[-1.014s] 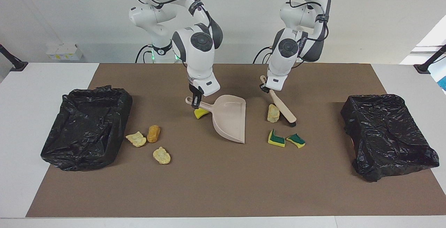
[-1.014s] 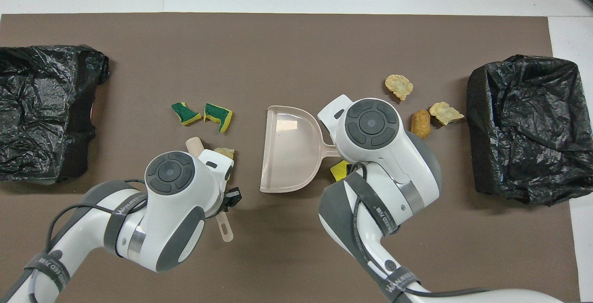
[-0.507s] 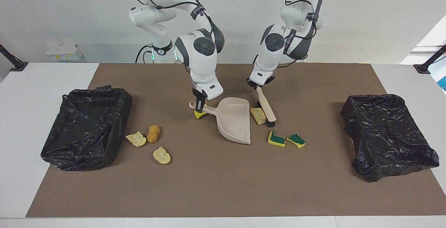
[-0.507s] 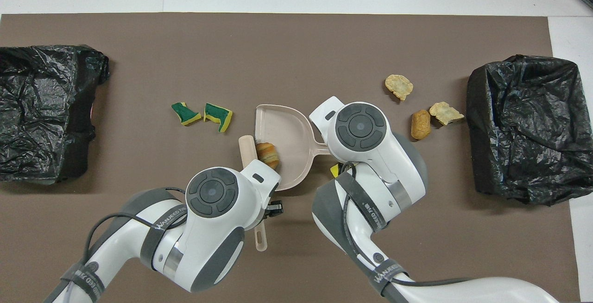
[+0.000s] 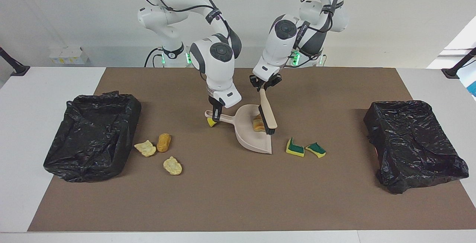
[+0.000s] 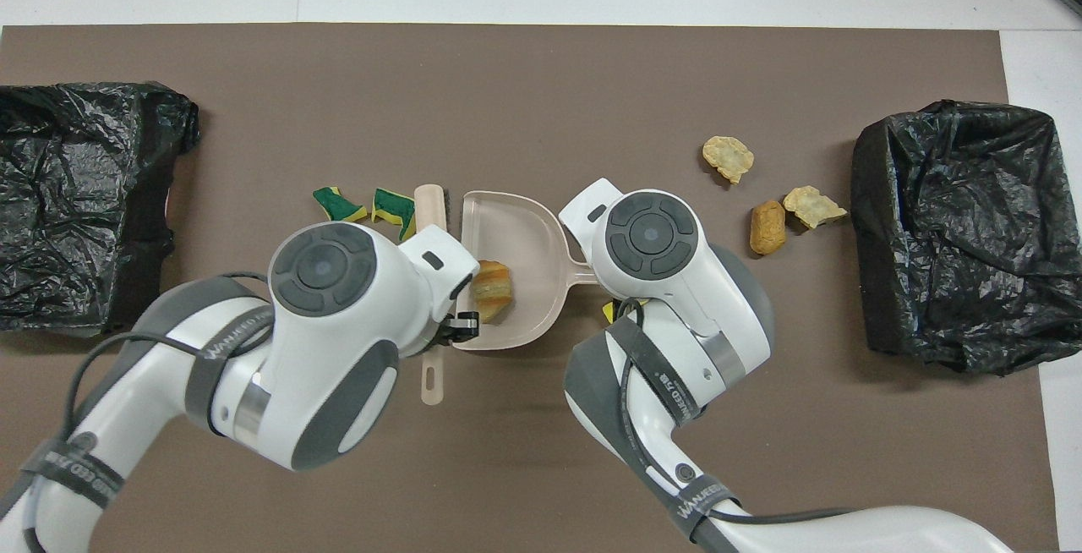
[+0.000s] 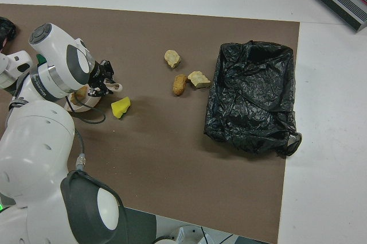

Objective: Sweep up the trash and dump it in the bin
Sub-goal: 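Sweep the bread chunk into the dustpan with the left gripper's brush, then sweep the green sponges into the dustpan with the left gripper's brush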

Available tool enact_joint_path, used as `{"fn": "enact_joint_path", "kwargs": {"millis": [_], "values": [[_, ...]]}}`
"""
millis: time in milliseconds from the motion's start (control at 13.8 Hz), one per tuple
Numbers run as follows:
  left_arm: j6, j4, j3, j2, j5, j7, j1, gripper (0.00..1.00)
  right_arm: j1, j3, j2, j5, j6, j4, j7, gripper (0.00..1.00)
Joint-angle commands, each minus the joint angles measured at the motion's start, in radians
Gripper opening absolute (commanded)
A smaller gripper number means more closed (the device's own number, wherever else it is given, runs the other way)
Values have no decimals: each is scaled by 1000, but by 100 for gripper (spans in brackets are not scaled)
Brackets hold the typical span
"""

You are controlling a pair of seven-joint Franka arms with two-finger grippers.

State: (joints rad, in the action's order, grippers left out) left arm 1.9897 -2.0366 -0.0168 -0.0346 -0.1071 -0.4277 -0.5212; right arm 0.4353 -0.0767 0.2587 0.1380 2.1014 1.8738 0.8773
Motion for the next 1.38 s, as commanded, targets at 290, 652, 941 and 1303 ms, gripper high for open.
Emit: {"fn": "enact_joint_path", "kwargs": {"millis": [290,652,941,1303], "values": [[-34,183,-6,-177,202,456,329,0,2,-5,5,9,22,7,-1,0],[-15,225,-8,-268,325,631,409,0,3,-5,5,9,20,7,-9,0],[-43,170,-23,-252,307,721,389,0,2,-5,5,9,20,7,-9,0],[-90,116,-29,-202,170,721,244,0,3,-5,4,9,20,7,-9,0]]}}
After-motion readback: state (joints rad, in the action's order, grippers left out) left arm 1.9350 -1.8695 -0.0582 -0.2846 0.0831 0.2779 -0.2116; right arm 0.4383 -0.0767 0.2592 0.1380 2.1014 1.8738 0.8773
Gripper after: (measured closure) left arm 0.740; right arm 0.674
